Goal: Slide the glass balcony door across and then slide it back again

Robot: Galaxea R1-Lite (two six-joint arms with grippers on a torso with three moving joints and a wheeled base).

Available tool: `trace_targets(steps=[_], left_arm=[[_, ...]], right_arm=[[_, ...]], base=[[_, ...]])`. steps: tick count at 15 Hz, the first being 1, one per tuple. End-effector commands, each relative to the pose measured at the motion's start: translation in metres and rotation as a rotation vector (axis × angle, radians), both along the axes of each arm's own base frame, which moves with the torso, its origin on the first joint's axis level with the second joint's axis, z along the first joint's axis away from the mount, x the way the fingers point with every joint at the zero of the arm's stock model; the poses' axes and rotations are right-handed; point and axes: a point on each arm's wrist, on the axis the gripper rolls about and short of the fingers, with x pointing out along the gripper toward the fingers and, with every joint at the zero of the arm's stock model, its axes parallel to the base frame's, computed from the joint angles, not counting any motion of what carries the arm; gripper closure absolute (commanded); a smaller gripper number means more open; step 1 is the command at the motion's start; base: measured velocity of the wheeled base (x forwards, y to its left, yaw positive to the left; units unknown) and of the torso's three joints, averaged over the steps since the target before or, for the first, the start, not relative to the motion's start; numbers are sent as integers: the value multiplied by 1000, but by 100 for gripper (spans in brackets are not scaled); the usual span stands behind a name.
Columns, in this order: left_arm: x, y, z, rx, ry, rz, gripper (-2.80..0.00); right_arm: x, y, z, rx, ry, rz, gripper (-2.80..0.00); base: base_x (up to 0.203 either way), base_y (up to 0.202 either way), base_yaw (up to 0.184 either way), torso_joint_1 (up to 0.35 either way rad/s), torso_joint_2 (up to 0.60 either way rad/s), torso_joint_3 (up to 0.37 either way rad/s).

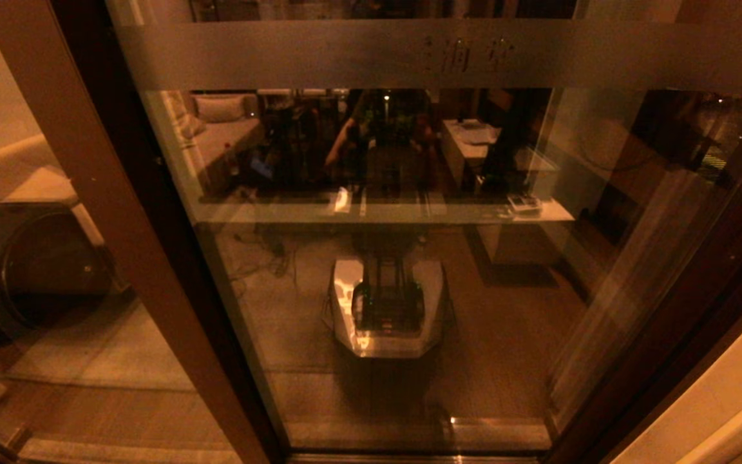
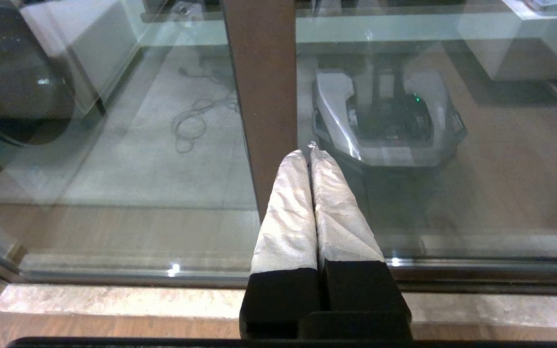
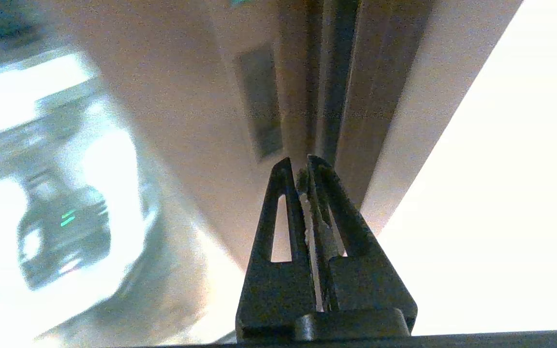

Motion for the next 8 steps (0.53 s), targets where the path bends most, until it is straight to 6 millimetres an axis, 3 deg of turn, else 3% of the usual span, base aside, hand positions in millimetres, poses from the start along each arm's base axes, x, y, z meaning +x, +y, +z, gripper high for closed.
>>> trace_targets(steps=[1,5,8], left_arm=[[0,0,0,0,0,-1,0],[0,0,0,0,0,0,0],[0,0,0,0,0,-1,0]], right_arm=[[-29,14,21,-15,-53,69,0],[-98,70,58,49,-136,404,0],[-158,121,69,232,-144,748,0]], base=[[0,0,0,0,0,0],[0,0,0,0,0,0],[0,0,0,0,0,0]])
